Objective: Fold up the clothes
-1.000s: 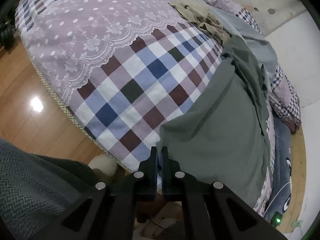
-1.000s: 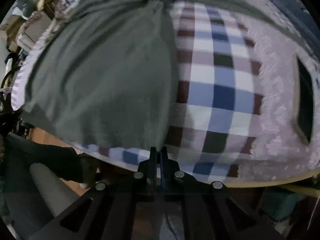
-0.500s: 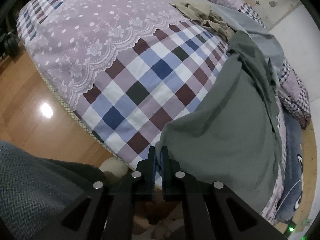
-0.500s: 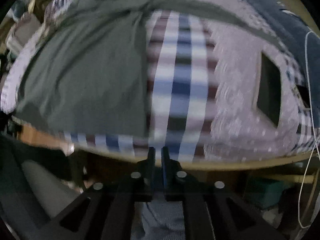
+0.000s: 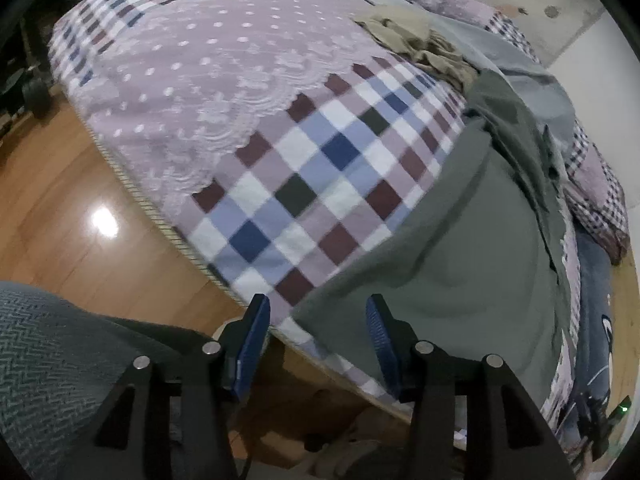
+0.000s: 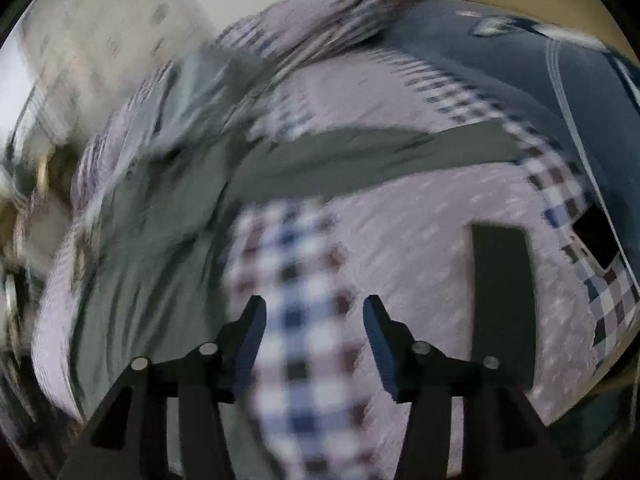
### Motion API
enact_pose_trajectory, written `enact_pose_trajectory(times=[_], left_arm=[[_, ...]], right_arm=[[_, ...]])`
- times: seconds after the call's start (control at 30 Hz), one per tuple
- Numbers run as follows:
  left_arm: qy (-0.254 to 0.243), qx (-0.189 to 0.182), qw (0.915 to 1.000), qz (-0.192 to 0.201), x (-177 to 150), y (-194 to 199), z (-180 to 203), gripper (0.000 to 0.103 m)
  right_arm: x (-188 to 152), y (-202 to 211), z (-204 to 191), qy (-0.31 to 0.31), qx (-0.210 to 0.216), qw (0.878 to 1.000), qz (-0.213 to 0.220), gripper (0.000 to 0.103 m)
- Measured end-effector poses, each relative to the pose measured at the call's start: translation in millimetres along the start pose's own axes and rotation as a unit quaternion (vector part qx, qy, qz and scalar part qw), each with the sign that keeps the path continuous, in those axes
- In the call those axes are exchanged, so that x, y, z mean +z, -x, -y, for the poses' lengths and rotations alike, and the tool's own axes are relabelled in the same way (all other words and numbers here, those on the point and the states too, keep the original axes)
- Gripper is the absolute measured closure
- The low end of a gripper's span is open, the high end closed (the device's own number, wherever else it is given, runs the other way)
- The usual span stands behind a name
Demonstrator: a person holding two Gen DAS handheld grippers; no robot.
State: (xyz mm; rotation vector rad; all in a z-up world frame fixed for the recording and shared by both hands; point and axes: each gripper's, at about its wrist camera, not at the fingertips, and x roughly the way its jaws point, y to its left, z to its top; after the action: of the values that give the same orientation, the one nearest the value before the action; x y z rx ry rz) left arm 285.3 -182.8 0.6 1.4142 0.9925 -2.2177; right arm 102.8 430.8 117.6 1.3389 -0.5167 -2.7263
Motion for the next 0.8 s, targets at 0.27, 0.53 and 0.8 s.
enact_pose_trajectory(times=[0.27, 0.53, 0.8], left_arm=[[0.012, 0.018, 0.999, 0.038, -1.0, 28.5, -11.0, 0.049], [0.071, 0.065, 0.9878, 0.122, 20.5, 63.0, -23.1, 0.038], [0.061, 0.066, 0.974, 0.208, 76.8, 60.1, 2.3, 0.032]], right_arm=[[81.3, -31.0, 138.6, -0.247, 0.016, 0.965, 0.081, 0.046], [121.2, -82.3, 193.6, -0.314, -0.046, 0.944, 0.091, 0.045], [145.1, -122.1, 211.3, -0.306, -0.105, 0.941, 0.1, 0.046]])
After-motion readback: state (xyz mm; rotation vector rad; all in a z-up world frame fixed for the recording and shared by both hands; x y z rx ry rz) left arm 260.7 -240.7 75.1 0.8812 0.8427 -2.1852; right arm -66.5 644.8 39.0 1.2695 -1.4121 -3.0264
